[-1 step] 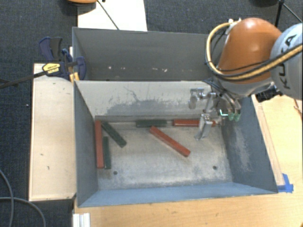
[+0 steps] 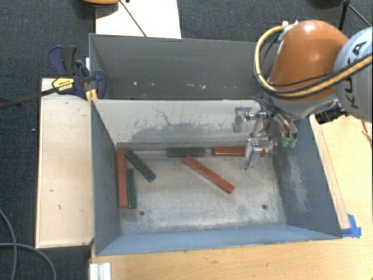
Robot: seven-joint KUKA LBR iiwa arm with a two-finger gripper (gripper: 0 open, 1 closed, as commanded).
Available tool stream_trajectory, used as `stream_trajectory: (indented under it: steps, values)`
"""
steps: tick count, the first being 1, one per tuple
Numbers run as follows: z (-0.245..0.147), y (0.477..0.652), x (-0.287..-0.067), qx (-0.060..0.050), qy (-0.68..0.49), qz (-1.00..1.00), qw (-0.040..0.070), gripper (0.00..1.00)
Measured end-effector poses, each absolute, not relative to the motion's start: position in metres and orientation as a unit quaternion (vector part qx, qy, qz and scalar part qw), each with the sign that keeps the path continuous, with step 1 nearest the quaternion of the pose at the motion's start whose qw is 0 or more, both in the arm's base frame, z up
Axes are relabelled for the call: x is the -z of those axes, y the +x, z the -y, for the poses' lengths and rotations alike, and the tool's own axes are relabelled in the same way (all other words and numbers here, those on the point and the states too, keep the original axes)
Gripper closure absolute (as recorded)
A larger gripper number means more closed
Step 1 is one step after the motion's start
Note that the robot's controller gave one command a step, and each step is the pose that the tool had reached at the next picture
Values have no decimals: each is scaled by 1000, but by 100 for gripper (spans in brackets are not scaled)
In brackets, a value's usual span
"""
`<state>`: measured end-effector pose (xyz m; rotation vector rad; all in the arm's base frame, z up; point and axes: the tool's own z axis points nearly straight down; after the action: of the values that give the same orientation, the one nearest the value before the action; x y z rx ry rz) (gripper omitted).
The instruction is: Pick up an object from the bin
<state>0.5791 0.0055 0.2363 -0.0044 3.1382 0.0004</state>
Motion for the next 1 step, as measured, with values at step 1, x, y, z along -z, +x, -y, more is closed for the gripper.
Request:
stream_trajectory:
  steps: [1]
  values:
    - [-46,582,-203,1,-42,-999,3,0]
